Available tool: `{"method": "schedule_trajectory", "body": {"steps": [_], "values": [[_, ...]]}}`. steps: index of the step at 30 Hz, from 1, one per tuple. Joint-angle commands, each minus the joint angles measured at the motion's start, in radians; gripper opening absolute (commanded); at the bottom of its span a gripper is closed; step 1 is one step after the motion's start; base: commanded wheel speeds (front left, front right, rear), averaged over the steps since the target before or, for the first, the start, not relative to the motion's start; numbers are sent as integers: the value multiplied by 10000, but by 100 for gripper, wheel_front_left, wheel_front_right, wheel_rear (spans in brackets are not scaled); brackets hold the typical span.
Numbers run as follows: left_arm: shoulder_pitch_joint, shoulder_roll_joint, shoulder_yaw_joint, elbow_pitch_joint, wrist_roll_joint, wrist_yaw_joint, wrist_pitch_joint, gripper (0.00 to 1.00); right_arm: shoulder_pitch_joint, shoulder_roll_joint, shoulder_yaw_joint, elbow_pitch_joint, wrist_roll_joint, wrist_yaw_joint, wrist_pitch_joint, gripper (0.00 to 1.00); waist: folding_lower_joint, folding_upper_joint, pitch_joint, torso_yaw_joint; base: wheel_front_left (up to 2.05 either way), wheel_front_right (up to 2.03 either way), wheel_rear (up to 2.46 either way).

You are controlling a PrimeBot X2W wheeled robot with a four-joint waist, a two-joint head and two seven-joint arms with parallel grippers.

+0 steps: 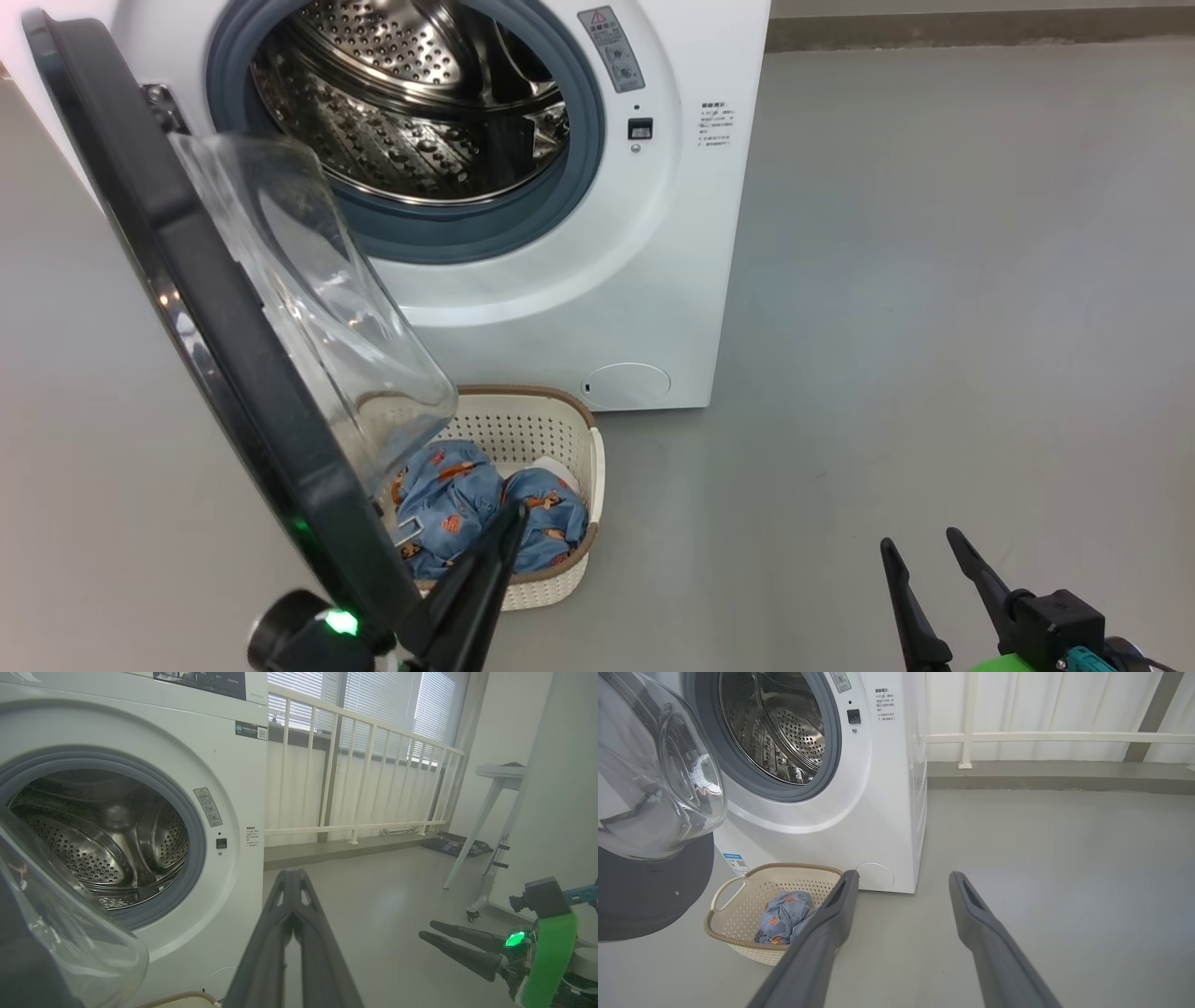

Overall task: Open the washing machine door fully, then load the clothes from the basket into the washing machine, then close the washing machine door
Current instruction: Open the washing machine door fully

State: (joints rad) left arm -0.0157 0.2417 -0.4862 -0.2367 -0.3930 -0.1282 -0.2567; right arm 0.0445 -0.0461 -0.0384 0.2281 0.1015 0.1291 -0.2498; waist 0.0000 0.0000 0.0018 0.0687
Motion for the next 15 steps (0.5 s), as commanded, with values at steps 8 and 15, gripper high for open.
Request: {"method": "schedule_trajectory", "body": {"steps": [8,15], "values": [[-86,-48,684,1441,-73,-25,-51,0,-174,-41,390,-193,178,16,-120,100,0,0,162,-40,0,0,0],[-340,-118,955,2120,-128,-25,-51,0,-213,-41,436,-164,180,16,-120,100,0,0,239,-160,0,0,0]]}}
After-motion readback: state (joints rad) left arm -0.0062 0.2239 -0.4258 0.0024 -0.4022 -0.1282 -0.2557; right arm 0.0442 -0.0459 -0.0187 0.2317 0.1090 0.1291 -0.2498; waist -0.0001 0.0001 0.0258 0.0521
